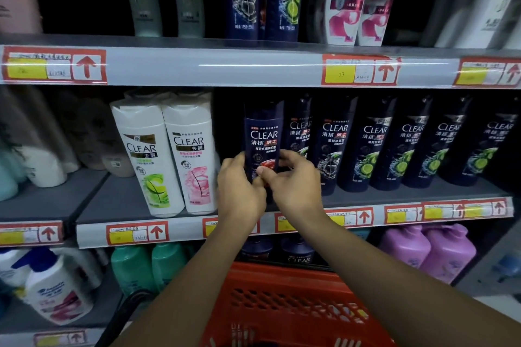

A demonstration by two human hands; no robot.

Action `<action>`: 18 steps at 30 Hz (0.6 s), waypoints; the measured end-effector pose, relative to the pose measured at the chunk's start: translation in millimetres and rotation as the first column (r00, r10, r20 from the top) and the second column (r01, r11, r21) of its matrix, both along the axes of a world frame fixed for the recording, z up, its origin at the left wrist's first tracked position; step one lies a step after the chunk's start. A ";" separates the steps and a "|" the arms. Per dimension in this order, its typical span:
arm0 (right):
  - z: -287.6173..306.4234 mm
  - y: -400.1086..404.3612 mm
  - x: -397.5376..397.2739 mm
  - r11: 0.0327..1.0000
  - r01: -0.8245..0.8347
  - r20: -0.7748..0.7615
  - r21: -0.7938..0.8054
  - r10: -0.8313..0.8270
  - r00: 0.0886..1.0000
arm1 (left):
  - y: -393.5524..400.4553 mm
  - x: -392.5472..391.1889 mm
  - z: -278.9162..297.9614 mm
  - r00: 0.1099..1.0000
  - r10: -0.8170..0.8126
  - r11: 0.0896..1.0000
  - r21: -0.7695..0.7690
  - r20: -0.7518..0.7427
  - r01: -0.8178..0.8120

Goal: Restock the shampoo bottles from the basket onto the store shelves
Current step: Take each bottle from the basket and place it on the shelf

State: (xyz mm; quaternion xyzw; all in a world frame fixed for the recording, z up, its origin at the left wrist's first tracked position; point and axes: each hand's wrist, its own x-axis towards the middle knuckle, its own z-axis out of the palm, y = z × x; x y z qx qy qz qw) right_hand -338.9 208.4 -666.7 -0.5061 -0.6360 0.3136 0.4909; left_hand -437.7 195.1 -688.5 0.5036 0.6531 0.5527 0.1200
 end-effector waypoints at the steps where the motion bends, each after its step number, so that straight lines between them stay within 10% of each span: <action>1: -0.2 1.2 -1.2 1.000 0.007 0.003 0.006 -0.007 1.000 | 1.5 -0.4 -1.0 1.000 0.005 1.000 0.003 0.007 -0.005; 18: -10.7 7.5 -28.0 0.984 0.154 0.007 0.089 -0.155 0.988 | 19.9 -9.5 -5.5 0.995 -0.004 0.999 0.053 0.100 -0.002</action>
